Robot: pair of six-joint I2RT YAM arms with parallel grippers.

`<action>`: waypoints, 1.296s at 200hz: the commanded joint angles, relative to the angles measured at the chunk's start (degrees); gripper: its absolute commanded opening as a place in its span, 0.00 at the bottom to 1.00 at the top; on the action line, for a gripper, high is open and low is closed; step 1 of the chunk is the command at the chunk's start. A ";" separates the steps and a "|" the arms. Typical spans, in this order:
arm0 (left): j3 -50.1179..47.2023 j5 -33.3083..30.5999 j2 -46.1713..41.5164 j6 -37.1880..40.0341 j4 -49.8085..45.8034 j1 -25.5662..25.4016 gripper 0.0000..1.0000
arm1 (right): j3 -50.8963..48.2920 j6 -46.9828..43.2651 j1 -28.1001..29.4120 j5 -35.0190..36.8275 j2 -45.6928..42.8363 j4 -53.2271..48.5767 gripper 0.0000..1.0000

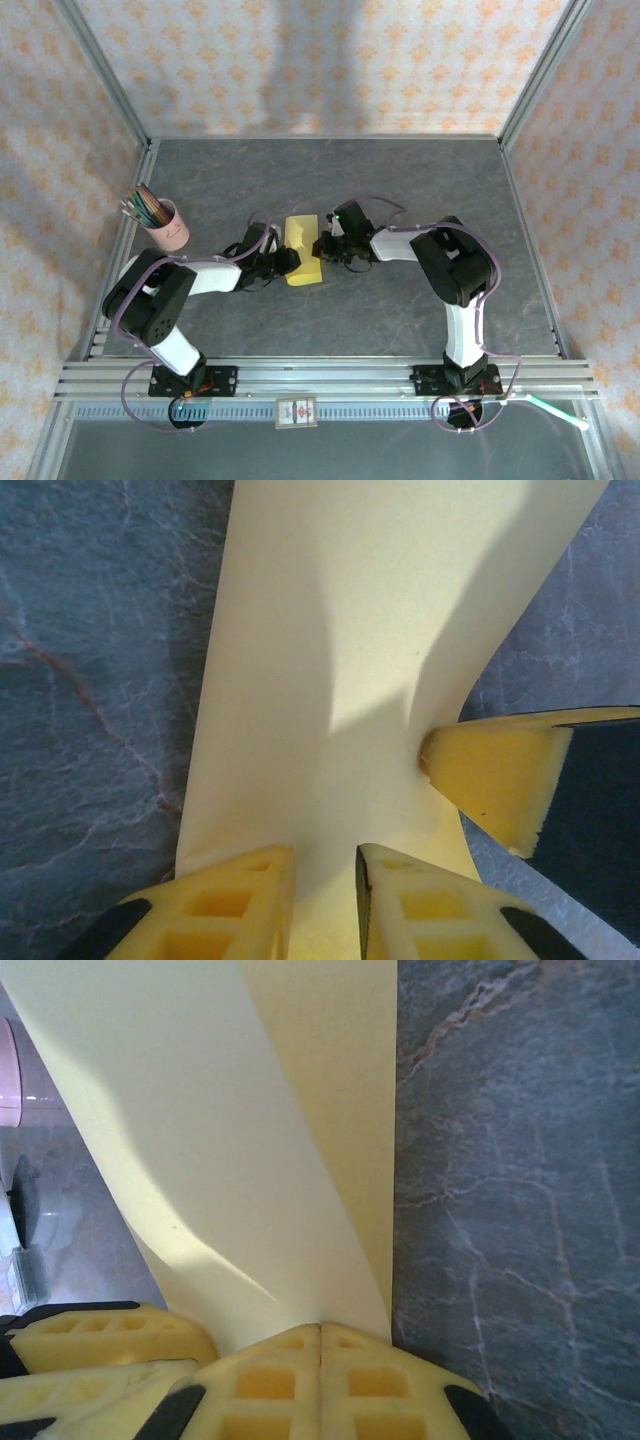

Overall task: Fold a paper plane with a square sheet of paper (pick it up from the middle)
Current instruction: First fold in half a square sheet of paper at the center of the table.

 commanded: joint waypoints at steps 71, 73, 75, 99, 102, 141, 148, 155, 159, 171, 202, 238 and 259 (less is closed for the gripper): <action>-7.00 3.88 -3.11 -3.94 6.26 0.17 0.31 | -2.70 -3.03 -0.07 10.69 5.47 -8.63 0.00; -6.99 3.52 -3.01 -3.78 5.94 0.17 0.31 | -2.73 -3.03 -0.07 10.72 5.48 -8.63 0.00; -7.03 3.21 -2.98 -3.67 5.62 0.23 0.31 | -2.74 -2.97 -0.07 10.77 5.53 -8.63 0.00; -6.20 1.15 -4.00 -1.86 2.22 0.32 0.30 | -2.66 -3.16 -0.07 10.77 5.70 -8.71 0.00; -6.27 1.21 -4.43 -1.93 2.40 0.26 0.31 | -2.71 -3.20 -0.07 10.77 5.66 -8.78 0.00; -7.24 4.14 -8.66 -2.85 4.95 0.27 0.33 | -2.65 -3.32 -0.15 10.93 5.35 -8.93 0.00; -7.34 4.54 -8.77 -2.95 5.22 0.26 0.33 | -2.65 -3.38 -0.17 10.94 5.35 -8.89 0.00; -7.55 5.19 -8.61 -3.11 5.72 0.18 0.33 | -2.66 -3.31 -0.15 10.92 5.50 -8.80 0.00; -7.60 5.60 -8.40 -3.23 5.98 0.22 0.33 | -2.66 -3.31 -0.18 10.88 5.47 -8.74 0.00; -7.60 6.88 -7.36 -3.26 6.26 0.23 0.33 | -2.66 -3.22 -0.15 10.83 5.57 -8.71 0.00; -7.43 4.46 -5.01 -1.88 2.38 0.18 0.31 | -2.84 -3.31 -0.15 10.94 5.73 -8.37 0.00; -6.10 3.98 -3.73 -0.08 -1.01 0.37 0.32 | -2.66 -3.50 -0.15 10.87 5.98 -8.45 0.00; -5.83 5.36 -6.74 0.04 -1.01 0.31 0.34 | -2.66 -3.65 -0.24 10.98 5.87 -8.57 0.00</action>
